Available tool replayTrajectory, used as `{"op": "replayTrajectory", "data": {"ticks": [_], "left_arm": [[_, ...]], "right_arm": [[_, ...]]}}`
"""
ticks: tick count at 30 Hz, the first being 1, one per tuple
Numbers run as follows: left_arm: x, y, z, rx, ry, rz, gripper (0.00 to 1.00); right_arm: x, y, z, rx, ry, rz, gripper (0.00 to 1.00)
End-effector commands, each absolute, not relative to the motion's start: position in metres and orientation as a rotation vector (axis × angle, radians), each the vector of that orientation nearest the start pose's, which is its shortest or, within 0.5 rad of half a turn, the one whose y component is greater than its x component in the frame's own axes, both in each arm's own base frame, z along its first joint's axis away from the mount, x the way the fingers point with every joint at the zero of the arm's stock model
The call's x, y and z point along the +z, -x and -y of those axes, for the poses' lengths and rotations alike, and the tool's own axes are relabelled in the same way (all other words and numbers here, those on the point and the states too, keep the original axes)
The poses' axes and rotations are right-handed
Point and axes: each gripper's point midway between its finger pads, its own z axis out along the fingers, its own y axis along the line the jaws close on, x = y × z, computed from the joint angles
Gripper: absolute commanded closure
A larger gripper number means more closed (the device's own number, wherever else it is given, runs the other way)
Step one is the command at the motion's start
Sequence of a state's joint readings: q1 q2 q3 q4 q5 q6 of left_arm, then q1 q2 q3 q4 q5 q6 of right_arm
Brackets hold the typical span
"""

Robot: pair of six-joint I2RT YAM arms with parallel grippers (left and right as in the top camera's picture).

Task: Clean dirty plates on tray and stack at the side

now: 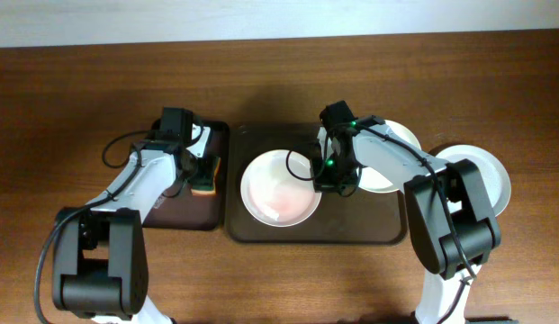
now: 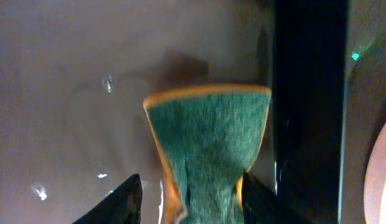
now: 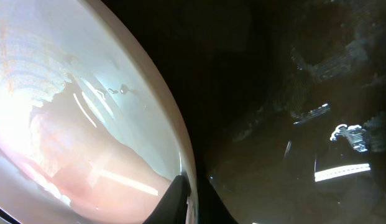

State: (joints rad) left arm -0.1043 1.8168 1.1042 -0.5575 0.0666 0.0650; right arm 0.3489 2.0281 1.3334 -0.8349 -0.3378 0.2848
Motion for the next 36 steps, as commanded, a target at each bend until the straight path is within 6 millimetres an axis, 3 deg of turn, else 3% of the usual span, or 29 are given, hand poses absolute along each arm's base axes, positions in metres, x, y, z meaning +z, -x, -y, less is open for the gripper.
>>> {"op": "replayTrajectory", "data": {"ticks": [1, 8, 9, 10, 12, 15, 17, 18, 20, 22, 24, 25, 27, 28, 31, 32, 33, 36], "left_arm": [[0.016, -0.383, 0.049, -0.082, -0.276, -2.813, 0.5], [-0.005, -0.384, 0.056, -0.136, -0.284, -2.838, 0.53], [-0.005, -0.385, 0.055, -0.134, -0.284, -2.837, 0.65], [-0.005, -0.387, 0.055, -0.13, -0.284, -2.828, 0.99], [-0.001, -0.396, 0.056, -0.127, -0.282, -2.792, 1.0], [0.021, -0.413, 0.056, -0.113, -0.276, -2.747, 1.0], [0.027, -0.411, 0.056, -0.114, -0.277, -2.761, 0.54], [0.024, -0.402, 0.055, -0.115, -0.279, -2.799, 0.49], [0.018, -0.384, 0.054, -0.121, -0.286, -2.877, 0.47], [0.011, -0.368, 0.053, -0.124, -0.289, -2.937, 0.52], [0.01, -0.366, 0.052, -0.124, -0.289, -2.943, 0.59], [0.01, -0.365, 0.052, -0.123, -0.289, -2.947, 0.66], [0.009, -0.362, 0.052, -0.123, -0.289, -2.959, 0.94], [0.009, -0.361, 0.052, -0.122, -0.289, -2.962, 1.0], [0.013, -0.362, 0.041, -0.029, -0.28, -2.958, 1.0], [0.022, -0.364, 0.041, -0.031, -0.279, -2.94, 0.91], [0.032, -0.367, 0.042, -0.033, -0.277, -2.92, 0.65], [0.065, -0.376, 0.047, -0.066, -0.267, -2.839, 0.38]], "right_arm": [[0.001, -0.33, -0.176, 0.476, 0.115, -3.166, 0.92], [0.001, -0.33, -0.176, 0.476, 0.115, -3.166, 0.92], [0.001, -0.33, -0.176, 0.476, 0.115, -3.166, 0.92], [0.001, -0.33, -0.176, 0.476, 0.115, -3.166, 0.92], [0.001, -0.33, -0.176, 0.476, 0.115, -3.167, 0.91], [0.001, -0.33, -0.176, 0.476, 0.114, -3.167, 0.92], [0.001, -0.33, -0.176, 0.476, 0.115, -3.166, 0.91], [0.001, -0.33, -0.176, 0.476, 0.114, -3.167, 0.91], [0.001, -0.33, -0.176, 0.476, 0.114, -3.167, 0.91], [0.001, -0.33, -0.176, 0.476, 0.115, -3.166, 0.92], [0.001, -0.33, -0.176, 0.476, 0.114, -3.168, 0.91], [0.001, -0.33, -0.176, 0.476, 0.114, -3.168, 0.92], [0.001, -0.329, -0.176, 0.475, 0.114, -3.171, 0.91], [0.001, -0.328, -0.176, 0.474, 0.113, -3.175, 0.92], [0.001, -0.327, -0.175, 0.472, 0.113, -3.179, 0.96], [0.001, -0.328, -0.175, 0.472, 0.113, -3.177, 0.96], [0.001, -0.328, -0.175, 0.472, 0.112, -3.175, 0.96], [0.003, -0.334, -0.173, 0.439, 0.123, -3.156, 0.96]]}}
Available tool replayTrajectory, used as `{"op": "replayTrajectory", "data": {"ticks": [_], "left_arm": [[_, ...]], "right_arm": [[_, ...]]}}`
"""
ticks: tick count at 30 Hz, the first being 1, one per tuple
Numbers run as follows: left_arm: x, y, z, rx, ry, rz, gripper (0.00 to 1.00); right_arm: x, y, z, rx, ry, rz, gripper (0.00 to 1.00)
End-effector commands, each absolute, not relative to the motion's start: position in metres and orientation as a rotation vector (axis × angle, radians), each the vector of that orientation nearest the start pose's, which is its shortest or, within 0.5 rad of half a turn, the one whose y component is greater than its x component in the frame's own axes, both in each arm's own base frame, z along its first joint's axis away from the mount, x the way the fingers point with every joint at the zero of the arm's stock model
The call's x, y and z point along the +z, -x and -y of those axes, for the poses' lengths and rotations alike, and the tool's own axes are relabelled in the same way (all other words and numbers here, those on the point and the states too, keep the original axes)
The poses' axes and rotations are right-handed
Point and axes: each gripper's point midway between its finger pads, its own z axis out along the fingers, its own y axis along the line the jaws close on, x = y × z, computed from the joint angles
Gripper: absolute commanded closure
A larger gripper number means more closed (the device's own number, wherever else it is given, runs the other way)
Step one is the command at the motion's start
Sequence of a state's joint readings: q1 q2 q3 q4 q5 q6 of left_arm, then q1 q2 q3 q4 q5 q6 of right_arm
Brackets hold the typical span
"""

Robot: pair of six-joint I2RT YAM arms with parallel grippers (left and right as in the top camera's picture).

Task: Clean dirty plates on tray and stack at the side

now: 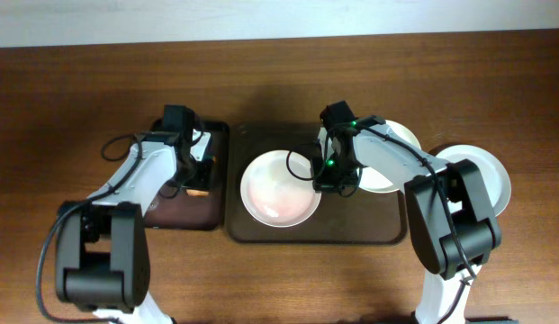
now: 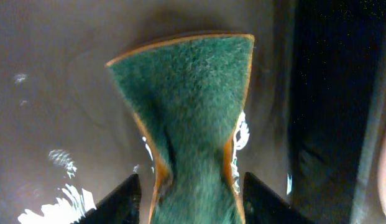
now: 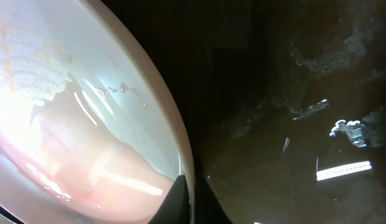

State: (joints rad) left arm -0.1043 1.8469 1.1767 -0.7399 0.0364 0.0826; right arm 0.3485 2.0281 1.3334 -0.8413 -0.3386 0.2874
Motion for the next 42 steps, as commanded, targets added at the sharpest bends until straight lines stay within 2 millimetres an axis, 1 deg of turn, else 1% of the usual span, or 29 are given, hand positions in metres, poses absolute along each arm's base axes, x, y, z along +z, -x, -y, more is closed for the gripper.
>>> {"op": "replayTrajectory", "data": {"ticks": [1, 2, 4, 7, 9, 10, 12, 13, 14, 16, 17, 18, 19, 21, 23, 26, 28, 30, 36, 38, 39, 41, 42], "left_arm": [[0.076, -0.377, 0.051, -0.1, -0.263, -2.807, 0.33], [0.083, -0.376, 0.055, -0.139, -0.268, -2.791, 0.23], [0.084, -0.372, 0.056, -0.15, -0.271, -2.798, 0.22], [0.082, -0.367, 0.056, -0.151, -0.271, -2.823, 0.21], [0.082, -0.367, 0.056, -0.151, -0.272, -2.824, 0.21], [0.082, -0.367, 0.056, -0.151, -0.272, -2.824, 0.2], [0.082, -0.367, 0.056, -0.151, -0.272, -2.824, 0.18], [0.081, -0.367, 0.056, -0.151, -0.272, -2.824, 0.18], [0.082, -0.367, 0.056, -0.151, -0.271, -2.823, 0.18], [0.082, -0.367, 0.056, -0.151, -0.271, -2.823, 0.18], [0.082, -0.367, 0.056, -0.151, -0.271, -2.823, 0.18], [0.082, -0.367, 0.056, -0.151, -0.271, -2.823, 0.14], [0.082, -0.367, 0.056, -0.151, -0.271, -2.823, 0.14], [0.082, -0.367, 0.056, -0.151, -0.271, -2.823, 0.14], [0.082, -0.367, 0.056, -0.151, -0.271, -2.823, 0.13], [0.082, -0.367, 0.056, -0.151, -0.271, -2.822, 0.14], [0.082, -0.367, 0.056, -0.15, -0.271, -2.823, 0.14], [0.082, -0.368, 0.056, -0.15, -0.271, -2.819, 0.14], [0.082, -0.368, 0.056, -0.15, -0.271, -2.816, 0.14], [0.082, -0.368, 0.056, -0.15, -0.271, -2.816, 0.14], [0.082, -0.368, 0.056, -0.15, -0.271, -2.816, 0.14], [0.082, -0.368, 0.056, -0.15, -0.271, -2.817, 0.14], [0.082, -0.368, 0.056, -0.15, -0.271, -2.817, 0.14]], "right_arm": [[0.009, -0.337, -0.174, 0.439, 0.159, -3.146, 0.96], [0.014, -0.339, -0.174, 0.435, 0.187, -3.134, 0.96], [0.03, -0.348, -0.164, 0.334, 0.186, -3.095, 0.96], [0.063, -0.357, -0.151, 0.224, 0.183, -2.994, 0.96], [0.086, -0.361, -0.137, 0.116, 0.17, -2.926, 0.96], [0.103, -0.363, -0.127, 0.04, 0.16, -2.875, 0.96], [0.118, -0.364, -0.117, -0.05, 0.154, -2.823, 0.96], [0.128, -0.364, -0.112, -0.119, 0.158, -2.785, 0.96], [0.141, -0.363, -0.108, -0.225, 0.177, -2.732, 0.96], [0.151, -0.361, -0.108, -0.34, 0.212, -2.678, 0.96], [0.157, -0.359, -0.11, -0.433, 0.246, -2.63, 0.96], [0.161, -0.358, -0.112, -0.492, 0.266, -2.595, 0.96], [0.165, -0.358, -0.115, -0.539, 0.285, -2.561, 0.96], [0.183, -0.355, -0.126, -0.694, 0.348, -2.428, 0.96], [0.199, -0.351, -0.139, -0.795, 0.391, -2.308, 0.96], [0.217, -0.347, -0.15, -0.885, 0.413, -2.182, 0.96], [0.225, -0.345, -0.155, -0.91, 0.416, -2.134, 0.96], [0.227, -0.345, -0.156, -0.92, 0.413, -2.12, 0.96], [0.227, -0.346, -0.157, -0.911, 0.405, -2.116, 0.96], [0.226, -0.347, -0.155, -0.876, 0.341, -2.127, 0.96], [0.219, -0.35, -0.152, -0.832, 0.319, -2.171, 0.96], [0.192, -0.357, -0.14, -0.659, 0.229, -2.351, 0.96], [0.186, -0.359, -0.135, -0.616, 0.193, -2.393, 0.96]]}}
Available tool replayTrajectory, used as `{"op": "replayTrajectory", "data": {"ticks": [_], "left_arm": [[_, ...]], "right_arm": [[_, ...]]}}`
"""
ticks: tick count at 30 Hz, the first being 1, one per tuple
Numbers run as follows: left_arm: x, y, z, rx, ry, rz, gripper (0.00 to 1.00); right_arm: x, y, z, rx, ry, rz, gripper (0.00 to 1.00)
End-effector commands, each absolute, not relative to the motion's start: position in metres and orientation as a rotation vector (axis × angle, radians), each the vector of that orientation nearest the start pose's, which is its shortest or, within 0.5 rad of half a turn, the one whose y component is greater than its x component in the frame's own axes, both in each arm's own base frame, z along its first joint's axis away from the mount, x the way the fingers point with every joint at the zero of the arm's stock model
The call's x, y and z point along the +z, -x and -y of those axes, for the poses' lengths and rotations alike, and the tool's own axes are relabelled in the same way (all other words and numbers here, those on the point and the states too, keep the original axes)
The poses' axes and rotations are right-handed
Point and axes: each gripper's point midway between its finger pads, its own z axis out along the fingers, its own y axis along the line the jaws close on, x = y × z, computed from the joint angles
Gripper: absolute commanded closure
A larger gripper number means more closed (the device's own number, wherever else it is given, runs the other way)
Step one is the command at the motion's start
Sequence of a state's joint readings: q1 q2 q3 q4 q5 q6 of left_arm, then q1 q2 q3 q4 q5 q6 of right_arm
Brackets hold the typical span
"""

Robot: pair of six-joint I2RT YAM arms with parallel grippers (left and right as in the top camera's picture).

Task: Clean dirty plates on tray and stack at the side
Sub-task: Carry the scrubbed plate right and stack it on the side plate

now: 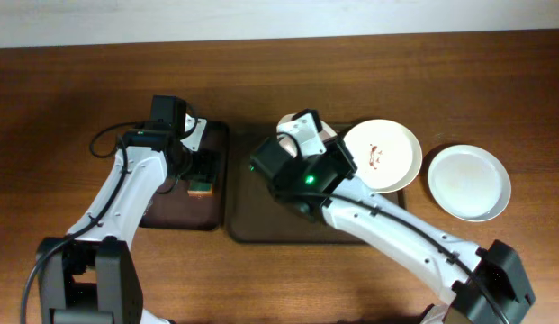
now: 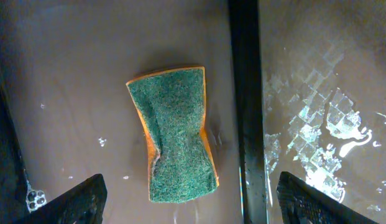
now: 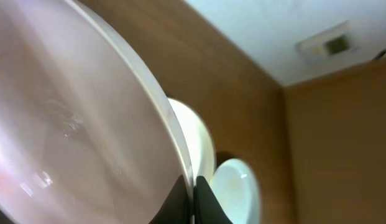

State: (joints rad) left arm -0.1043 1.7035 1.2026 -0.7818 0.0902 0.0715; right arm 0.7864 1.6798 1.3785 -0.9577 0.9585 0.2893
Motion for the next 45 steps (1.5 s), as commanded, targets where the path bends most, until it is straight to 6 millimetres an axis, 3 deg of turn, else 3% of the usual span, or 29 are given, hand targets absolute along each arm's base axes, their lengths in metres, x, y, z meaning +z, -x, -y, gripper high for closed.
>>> {"op": "replayTrajectory", "data": {"ticks": [1, 5, 7, 8, 9, 11, 12, 17, 20, 24, 29, 31, 35, 39, 42, 45], "left_arm": [[0.082, -0.368, 0.056, -0.151, -0.271, -2.817, 0.14], [0.082, -0.368, 0.056, -0.15, -0.271, -2.817, 0.14], [0.082, -0.368, 0.056, -0.15, -0.271, -2.817, 0.14], [0.082, -0.368, 0.056, -0.15, -0.271, -2.817, 0.14], [0.082, -0.368, 0.056, -0.15, -0.271, -2.817, 0.14], [0.082, -0.368, 0.056, -0.151, -0.271, -2.817, 0.15], [0.082, -0.368, 0.056, -0.15, -0.271, -2.817, 0.15], [0.082, -0.368, 0.056, -0.151, -0.271, -2.818, 0.15], [0.082, -0.368, 0.056, -0.15, -0.271, -2.817, 0.15], [0.082, -0.367, 0.056, -0.151, -0.271, -2.821, 0.16], [0.082, -0.367, 0.056, -0.151, -0.271, -2.821, 0.16], [0.082, -0.367, 0.056, -0.151, -0.271, -2.821, 0.16], [0.082, -0.367, 0.056, -0.151, -0.271, -2.821, 0.16], [0.082, -0.367, 0.056, -0.151, -0.271, -2.82, 0.16], [0.082, -0.367, 0.056, -0.151, -0.271, -2.821, 0.16], [0.081, -0.367, 0.056, -0.151, -0.271, -2.824, 0.16]], "right_arm": [[0.176, -0.363, -0.123, -0.538, 0.12, -2.47, 0.96], [0.148, -0.377, -0.061, -0.18, -0.209, -2.704, 0.96], [0.142, -0.381, -0.013, 0.081, -0.477, -2.745, 0.96], [0.142, -0.38, 0.004, 0.129, -0.556, -2.738, 0.96], [0.142, -0.379, 0.018, 0.156, -0.62, -2.73, 0.96], [0.138, -0.361, 0.08, 0.17, -0.883, -2.695, 0.96], [0.136, -0.353, 0.098, 0.158, -0.959, -2.682, 0.96], [0.13, -0.31, 0.176, 0.114, -1.302, -2.578, 0.96], [0.118, -0.287, 0.203, 0.104, -1.455, -2.551, 0.96], [0.1, -0.27, 0.219, 0.067, -1.554, -2.569, 0.96], [0.079, -0.262, 0.213, 0.083, -1.584, -2.62, 0.95], [0.074, -0.259, 0.209, 0.089, -1.594, -2.634, 0.73], [0.074, -0.264, 0.201, 0.172, -1.579, -2.634, 0.61], [0.086, -0.305, 0.155, 0.538, -1.13, -2.699, 0.59], [0.086, -0.323, 0.12, 0.541, -0.867, -2.792, 0.56], [0.083, -0.347, 0.09, 0.398, -0.62, -2.852, 0.56]]}}
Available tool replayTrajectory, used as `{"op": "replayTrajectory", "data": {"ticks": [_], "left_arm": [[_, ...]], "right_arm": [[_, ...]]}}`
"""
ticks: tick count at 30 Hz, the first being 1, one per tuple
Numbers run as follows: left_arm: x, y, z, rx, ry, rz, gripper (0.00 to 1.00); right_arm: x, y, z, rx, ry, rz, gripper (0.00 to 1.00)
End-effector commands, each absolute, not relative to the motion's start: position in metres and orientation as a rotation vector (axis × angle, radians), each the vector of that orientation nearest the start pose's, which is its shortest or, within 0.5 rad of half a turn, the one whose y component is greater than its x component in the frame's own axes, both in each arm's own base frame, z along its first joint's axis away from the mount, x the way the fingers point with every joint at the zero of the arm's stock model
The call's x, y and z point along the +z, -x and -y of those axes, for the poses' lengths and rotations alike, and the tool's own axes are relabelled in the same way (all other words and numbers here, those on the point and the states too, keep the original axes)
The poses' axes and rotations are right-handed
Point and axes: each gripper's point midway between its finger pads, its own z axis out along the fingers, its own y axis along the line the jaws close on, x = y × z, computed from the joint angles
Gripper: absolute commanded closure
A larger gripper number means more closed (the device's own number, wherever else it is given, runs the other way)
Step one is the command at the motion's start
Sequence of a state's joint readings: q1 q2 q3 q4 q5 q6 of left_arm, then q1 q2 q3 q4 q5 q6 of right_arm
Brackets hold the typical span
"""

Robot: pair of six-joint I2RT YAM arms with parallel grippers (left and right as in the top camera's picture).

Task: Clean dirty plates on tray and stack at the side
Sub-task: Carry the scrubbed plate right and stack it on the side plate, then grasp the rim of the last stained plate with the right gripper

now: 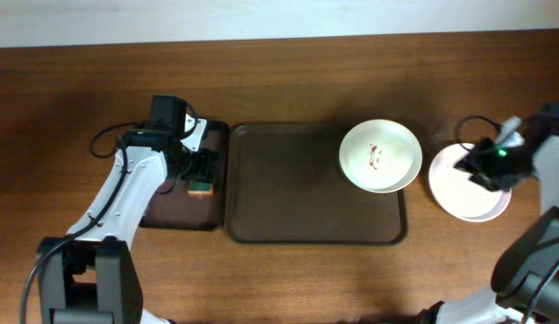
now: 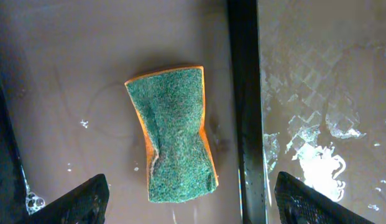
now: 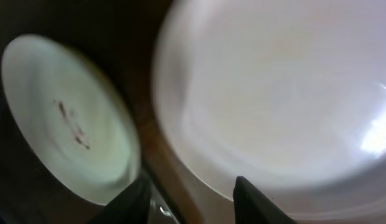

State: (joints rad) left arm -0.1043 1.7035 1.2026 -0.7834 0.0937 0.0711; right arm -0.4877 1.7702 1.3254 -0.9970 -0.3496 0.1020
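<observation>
A dirty white plate (image 1: pixel 378 155) with a red smear lies at the right end of the dark tray (image 1: pixel 288 198); the right wrist view shows that plate (image 3: pixel 68 124) too. On the table right of the tray lies a clean plate (image 1: pixel 468 193), large in the wrist view (image 3: pixel 273 93). My right gripper (image 1: pixel 489 162) hangs open over its left rim, the fingers (image 3: pixel 133 199) apart. A green and orange sponge (image 2: pixel 177 134) lies on the small wet tray (image 2: pixel 68 74), below my open left gripper (image 2: pixel 189 205).
The small brown tray (image 1: pixel 166 211) sits just left of the big tray, their rims (image 2: pixel 242 93) side by side. Water streaks the big tray's floor (image 2: pixel 323 124). Bare wooden table (image 1: pixel 288 81) surrounds both trays.
The plate my right gripper held lifted over the big tray now lies on the table at the right, and that gripper is open above its rim. The left arm and sponge have not moved.
First my left gripper was shut on the sponge in the small tray and my right was shut on the rim of a pinkish plate on the big tray. Then the sponge lay released and the plate was lifted. Now the plate rests at the right side.
</observation>
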Motion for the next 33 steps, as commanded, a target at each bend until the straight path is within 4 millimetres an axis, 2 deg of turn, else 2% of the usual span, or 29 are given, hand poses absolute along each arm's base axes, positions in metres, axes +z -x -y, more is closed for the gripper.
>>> {"op": "replayTrajectory", "data": {"ticks": [1, 4, 7, 10, 14, 18, 23, 25, 26, 33], "left_arm": [[0.081, -0.366, 0.056, -0.151, -0.271, -2.824, 0.16], [0.081, -0.367, 0.056, -0.151, -0.271, -2.824, 0.16], [0.081, -0.367, 0.056, -0.151, -0.271, -2.824, 0.16], [0.081, -0.367, 0.056, -0.151, -0.271, -2.824, 0.16], [0.081, -0.366, 0.056, -0.151, -0.271, -2.824, 0.16], [0.081, -0.366, 0.056, -0.151, -0.271, -2.824, 0.16], [0.081, -0.366, 0.056, -0.151, -0.271, -2.824, 0.16], [0.081, -0.366, 0.056, -0.151, -0.271, -2.824, 0.16], [0.081, -0.366, 0.056, -0.151, -0.271, -2.824, 0.16], [0.081, -0.366, 0.056, -0.151, -0.271, -2.828, 0.16]], "right_arm": [[0.082, -0.355, 0.081, 0.34, -0.548, -2.86, 0.56], [0.08, -0.369, 0.064, 0.153, -0.399, -2.878, 0.56], [0.081, -0.379, 0.052, 0.076, -0.315, -2.863, 0.56], [0.08, -0.384, 0.047, 0.077, -0.294, -2.85, 0.56], [0.06, -0.387, 0.047, 0.081, -0.299, -2.885, 0.56], [0.042, -0.389, 0.047, 0.089, -0.304, -2.916, 0.69], [0.032, -0.384, 0.047, 0.092, -0.309, -2.952, 0.71], [0.024, -0.38, 0.046, 0.095, -0.313, -2.974, 0.75], [0.021, -0.378, 0.046, 0.096, -0.314, -2.984, 0.81], [0.021, -0.377, 0.045, 0.096, -0.315, -2.986, 0.9]]}}
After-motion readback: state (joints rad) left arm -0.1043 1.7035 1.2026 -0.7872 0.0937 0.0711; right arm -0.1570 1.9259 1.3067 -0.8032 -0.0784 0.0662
